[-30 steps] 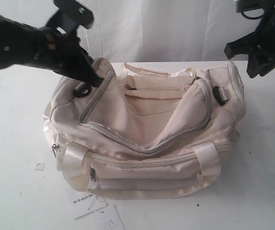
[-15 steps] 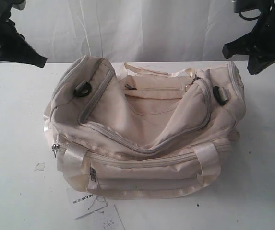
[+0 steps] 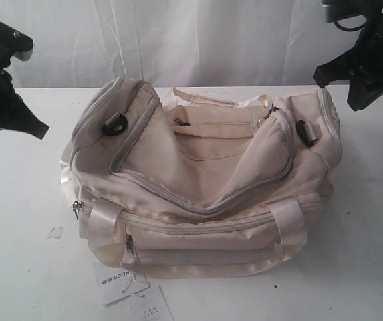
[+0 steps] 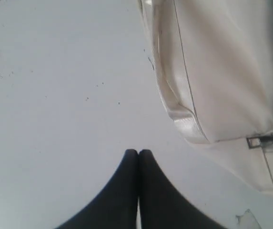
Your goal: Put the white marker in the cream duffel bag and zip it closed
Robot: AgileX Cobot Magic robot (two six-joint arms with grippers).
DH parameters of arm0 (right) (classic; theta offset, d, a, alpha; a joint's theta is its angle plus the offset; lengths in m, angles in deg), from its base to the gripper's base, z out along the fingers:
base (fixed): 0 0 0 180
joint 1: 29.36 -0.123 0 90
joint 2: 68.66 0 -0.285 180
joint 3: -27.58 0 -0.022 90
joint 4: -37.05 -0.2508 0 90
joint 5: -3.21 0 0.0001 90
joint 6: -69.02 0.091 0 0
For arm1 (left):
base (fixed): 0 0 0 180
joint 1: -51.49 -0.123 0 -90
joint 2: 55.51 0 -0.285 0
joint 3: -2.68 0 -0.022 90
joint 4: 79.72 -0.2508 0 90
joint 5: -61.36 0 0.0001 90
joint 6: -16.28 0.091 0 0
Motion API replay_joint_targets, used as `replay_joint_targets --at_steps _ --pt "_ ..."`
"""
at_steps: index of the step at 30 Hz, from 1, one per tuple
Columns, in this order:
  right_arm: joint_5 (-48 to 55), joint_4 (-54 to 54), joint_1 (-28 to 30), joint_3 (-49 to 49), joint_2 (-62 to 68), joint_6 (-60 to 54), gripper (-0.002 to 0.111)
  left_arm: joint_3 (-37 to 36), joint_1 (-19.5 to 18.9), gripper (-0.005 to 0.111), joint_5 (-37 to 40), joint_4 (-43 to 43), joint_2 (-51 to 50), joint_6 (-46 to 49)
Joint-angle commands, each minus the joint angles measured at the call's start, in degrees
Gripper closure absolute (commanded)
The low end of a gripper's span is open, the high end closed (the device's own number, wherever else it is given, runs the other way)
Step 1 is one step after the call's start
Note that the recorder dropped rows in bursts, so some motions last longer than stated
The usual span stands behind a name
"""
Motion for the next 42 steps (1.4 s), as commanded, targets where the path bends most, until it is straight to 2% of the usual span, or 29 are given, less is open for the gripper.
replay_joint_targets --at_steps 1,5,7,12,16,19,23,29,42 --pt "-3.44 0.7 0.38 -0.21 -0.63 -0.6 0.108 -4.42 -0.36 0.107 -1.47 -0.2 0.38 -3.08" --pt "-4.97 3.42 0.38 -0.21 -0.63 -0.49 0.108 -6.68 -3.16 0.107 -4.05 -0.2 0.38 -8.04" --pt "-6.14 7.38 0.38 -0.21 -0.63 1.07 0.108 -7.31 -5.86 0.107 -5.02 -0.2 0.38 -10.1" --pt "-10.74 24.47 0.58 -0.21 -0.63 16.98 0.108 -7.4 -13.22 0.107 -5.22 -0.2 0.38 -10.36" --pt "-14.3 28.18 2.36 -0.31 -0.63 20.31 0.108 -8.22 -16.86 0.107 -5.78 -0.2 0.74 -7.77" --pt "-18.17 27.25 4.78 -1.38 -0.63 20.99 0.108 -11.34 -17.78 0.107 -9.23 -0.08 2.74 -7.57" --pt "-21.39 20.87 10.13 -2.71 -0.63 21.08 0.108 -17.4 -17.81 0.107 -15.35 -0.09 7.42 -8.63" --pt "-22.5 7.66 16.37 -4.52 -1.92 13.93 0.108 -23.84 -17.92 0.107 -17.28 -0.09 16.16 -14.58" --pt "-50.45 5.73 17.31 -20.32 -9.65 13.18 0.108 -26.22 -17.92 0.107 -19.63 -0.09 37.82 -15.09"
